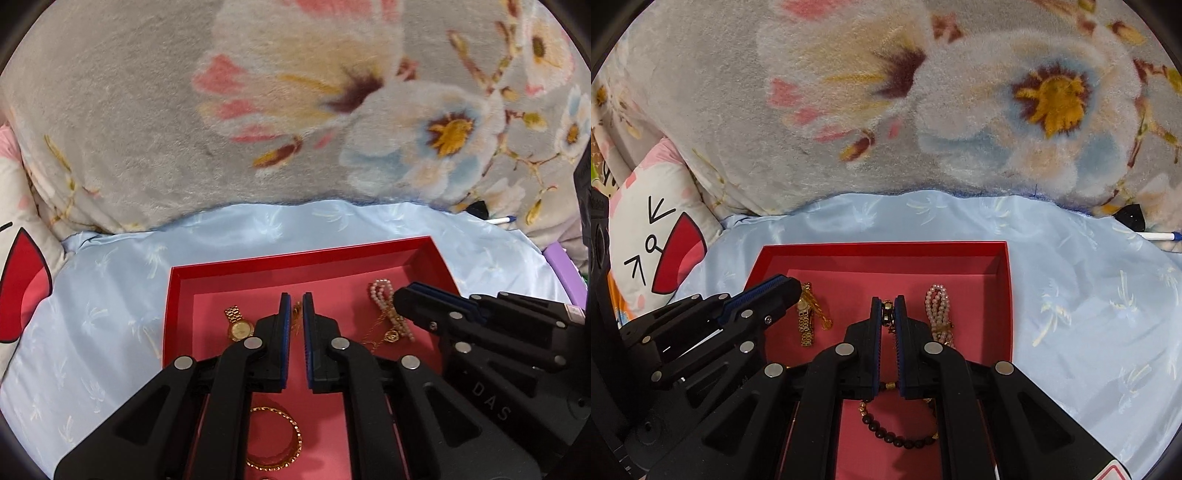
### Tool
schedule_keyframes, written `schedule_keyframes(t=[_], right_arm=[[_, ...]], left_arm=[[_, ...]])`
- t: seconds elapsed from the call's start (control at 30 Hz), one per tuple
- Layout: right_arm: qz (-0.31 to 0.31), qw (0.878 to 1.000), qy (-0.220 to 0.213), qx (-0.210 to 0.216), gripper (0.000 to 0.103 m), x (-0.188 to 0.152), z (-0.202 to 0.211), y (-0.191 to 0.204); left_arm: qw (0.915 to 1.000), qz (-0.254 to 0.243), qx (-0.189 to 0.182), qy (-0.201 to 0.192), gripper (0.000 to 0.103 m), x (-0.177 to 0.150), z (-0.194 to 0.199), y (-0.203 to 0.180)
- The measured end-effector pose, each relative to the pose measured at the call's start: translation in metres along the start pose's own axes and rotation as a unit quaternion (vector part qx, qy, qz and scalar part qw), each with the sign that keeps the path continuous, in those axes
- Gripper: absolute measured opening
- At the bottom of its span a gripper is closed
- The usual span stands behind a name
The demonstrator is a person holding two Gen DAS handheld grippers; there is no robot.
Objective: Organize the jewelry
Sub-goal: 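Carry both necklaces into the red tray and open both tools to release them, then move the left tool to a gold hoop earring while the right tool approaches another hoop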
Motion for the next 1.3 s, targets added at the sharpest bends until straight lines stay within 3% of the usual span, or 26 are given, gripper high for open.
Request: schedule_keyframes(t=[0.17, 0.33, 0.43, 0.53, 0.7, 0.9, 1.0, 1.3], right_arm=[[0.014, 1.0, -0.018, -0.007, 0.009, -0.001, 0.008, 0.003], [0.021, 0.999, -0.037, -0.005, 0.01, -0.008, 0.032, 0.003], [0.034, 0.998, -0.054, -0.003, 0.018, -0.021, 0.057, 0.002], [0.04, 0.997, -0.069, 0.001, 0.023, -0.048, 0.086, -0.004], [0.051, 0.997, -0.063, -0.005, 0.023, -0.115, 0.12, -0.019], [0.08, 0.996, -0.031, -0.021, 0.023, -0.196, 0.131, -0.023], [0.079, 0.997, -0.015, -0.012, 0.023, -0.229, 0.133, -0.019], [0.085, 0.996, 0.023, 0.012, 0.023, -0.272, 0.12, 0.01]], left_arm=[[0.9999, 0.011, 0.007, 0.004, 0.02, -0.001, 0.0, 0.006], [0.9997, 0.011, 0.019, -0.01, 0.025, -0.004, 0.02, 0.015], [0.9987, -0.002, 0.04, -0.031, 0.039, -0.015, 0.049, 0.018], [0.9975, -0.014, 0.049, -0.049, 0.046, -0.04, 0.081, 0.017], [0.9988, -0.011, 0.037, -0.03, 0.046, -0.097, 0.109, 0.011], [0.9984, -0.024, 0.05, -0.012, 0.047, -0.167, 0.131, -0.005], [0.9988, -0.01, 0.046, 0.008, 0.053, -0.201, 0.137, -0.011], [0.9983, 0.023, 0.036, 0.041, 0.053, -0.256, 0.149, -0.016]])
Point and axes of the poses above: each gripper's, at about its wrist camera, not at the fingertips, and z roughly against the way its jaws point, y to its left, x to its top, the point moved 8 cm from there along -z, roughly the way its jaws point, and after that the axes turned 8 degrees about -z, right-handed, at the moved point
